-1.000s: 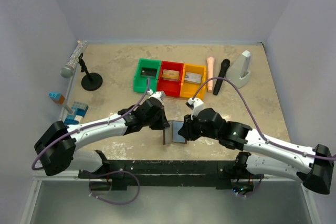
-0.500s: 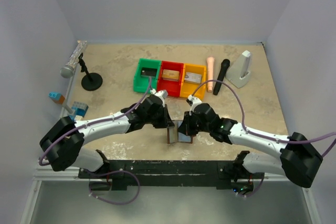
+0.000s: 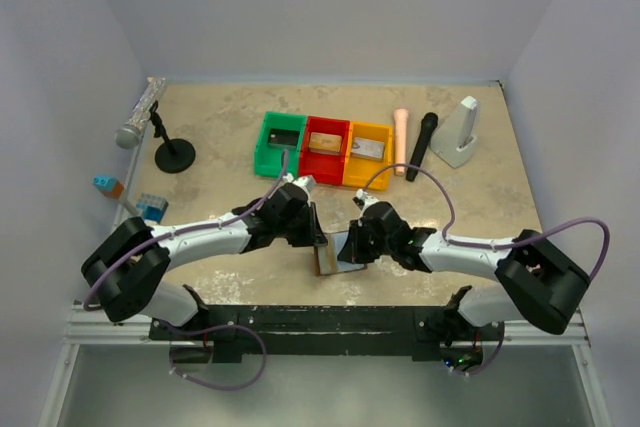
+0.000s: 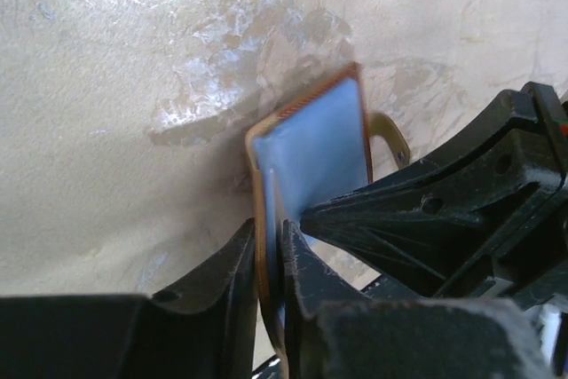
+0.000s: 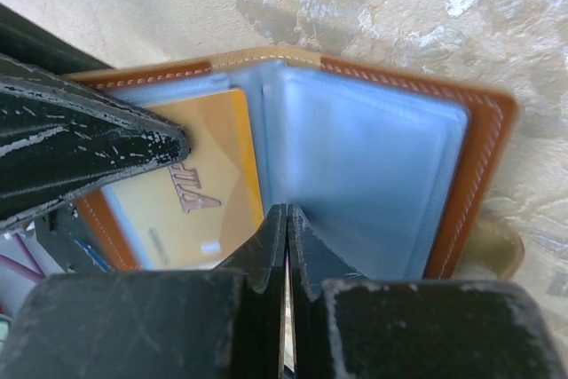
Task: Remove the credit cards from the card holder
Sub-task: Remove the credit card from the card holder.
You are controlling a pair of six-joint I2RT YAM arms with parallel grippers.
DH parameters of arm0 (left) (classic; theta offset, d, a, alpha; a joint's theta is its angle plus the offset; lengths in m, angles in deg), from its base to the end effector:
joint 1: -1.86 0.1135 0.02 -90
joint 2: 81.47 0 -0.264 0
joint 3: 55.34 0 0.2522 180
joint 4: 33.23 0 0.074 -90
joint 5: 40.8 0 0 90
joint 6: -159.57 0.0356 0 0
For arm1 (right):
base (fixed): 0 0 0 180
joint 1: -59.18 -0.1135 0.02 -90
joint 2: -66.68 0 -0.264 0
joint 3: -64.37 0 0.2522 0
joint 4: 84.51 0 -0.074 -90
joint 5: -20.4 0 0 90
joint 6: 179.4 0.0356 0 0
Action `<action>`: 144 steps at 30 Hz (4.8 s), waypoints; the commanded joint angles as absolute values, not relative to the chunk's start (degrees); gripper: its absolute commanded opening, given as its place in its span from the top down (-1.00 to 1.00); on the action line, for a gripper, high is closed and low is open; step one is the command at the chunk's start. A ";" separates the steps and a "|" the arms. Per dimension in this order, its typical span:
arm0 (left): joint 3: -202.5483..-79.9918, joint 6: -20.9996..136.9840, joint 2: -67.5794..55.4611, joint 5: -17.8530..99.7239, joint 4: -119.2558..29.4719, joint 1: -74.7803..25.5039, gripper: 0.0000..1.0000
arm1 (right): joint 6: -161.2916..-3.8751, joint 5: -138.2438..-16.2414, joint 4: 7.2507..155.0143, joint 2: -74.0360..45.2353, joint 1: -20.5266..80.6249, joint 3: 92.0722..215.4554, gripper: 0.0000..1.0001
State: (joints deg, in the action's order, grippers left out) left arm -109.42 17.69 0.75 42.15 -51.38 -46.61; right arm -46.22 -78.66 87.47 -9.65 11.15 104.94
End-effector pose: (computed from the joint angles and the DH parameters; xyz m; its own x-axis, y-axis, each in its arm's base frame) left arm 0.1838 -0.2142 0.1771 -0.9246 -0.1337 -0.3568 0.1163 0.7927 -0.5984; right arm 0.1570 0.1830 0.1471 -0.8918 0.0189 -0.4519 -0.2742 0.7719 0.5735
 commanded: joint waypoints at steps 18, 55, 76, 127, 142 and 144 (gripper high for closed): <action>-107.07 22.46 -14.56 54.73 -67.47 -45.16 0.08 | -48.44 -74.70 81.91 -10.05 11.36 107.13 1.00; -104.96 13.59 -14.58 41.20 -44.71 -45.86 0.34 | -50.11 -70.83 75.31 -8.81 1.34 115.75 1.00; -96.00 21.49 -25.48 43.04 -43.39 -47.53 -0.03 | -50.46 -68.72 69.07 -10.31 1.43 122.77 0.90; -97.14 29.85 -11.07 48.93 -42.86 -52.81 0.63 | -49.32 -73.47 71.97 -12.16 4.24 121.64 0.67; -92.13 19.74 -10.89 56.31 -46.11 -52.54 1.00 | -47.13 -70.39 74.08 -14.97 6.18 114.96 1.00; -91.87 18.25 -10.71 57.71 -46.91 -52.54 1.00 | -46.86 -70.39 74.08 -15.93 6.53 114.96 1.00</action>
